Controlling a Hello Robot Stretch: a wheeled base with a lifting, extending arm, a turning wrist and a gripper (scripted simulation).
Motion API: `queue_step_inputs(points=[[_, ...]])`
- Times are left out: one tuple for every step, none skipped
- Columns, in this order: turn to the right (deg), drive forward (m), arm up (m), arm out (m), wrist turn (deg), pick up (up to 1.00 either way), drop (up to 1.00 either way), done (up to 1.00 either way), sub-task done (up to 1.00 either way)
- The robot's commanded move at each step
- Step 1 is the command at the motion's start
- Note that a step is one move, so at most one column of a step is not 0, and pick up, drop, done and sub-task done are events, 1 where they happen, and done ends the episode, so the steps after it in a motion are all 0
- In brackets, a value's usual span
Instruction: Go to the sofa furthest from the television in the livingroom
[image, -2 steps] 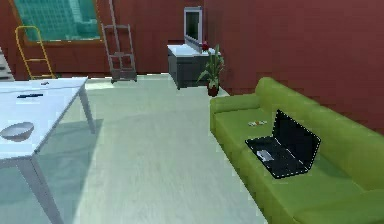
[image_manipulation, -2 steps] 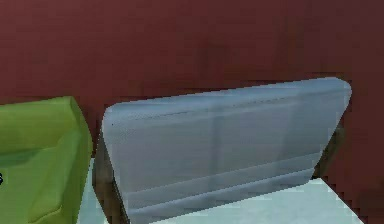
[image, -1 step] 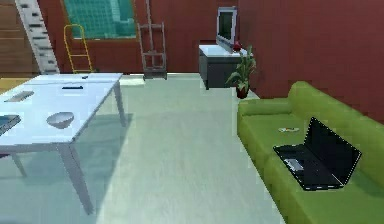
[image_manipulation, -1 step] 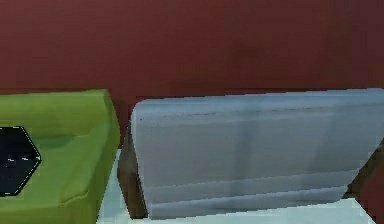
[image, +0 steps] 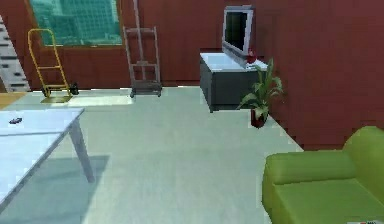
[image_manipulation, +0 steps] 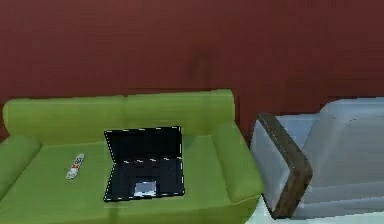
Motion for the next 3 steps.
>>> queue_step_inputs(points=[[-3.0,0.0,0.0,0.0,0.0,0.0,0.0,0.0,0.0],[0.0,1.0,0.0,0.0,0.0,0.0,0.0,0.0,0.0],[3.0,0.0,0.0,0.0,0.0,0.0,0.0,0.0,0.0]])
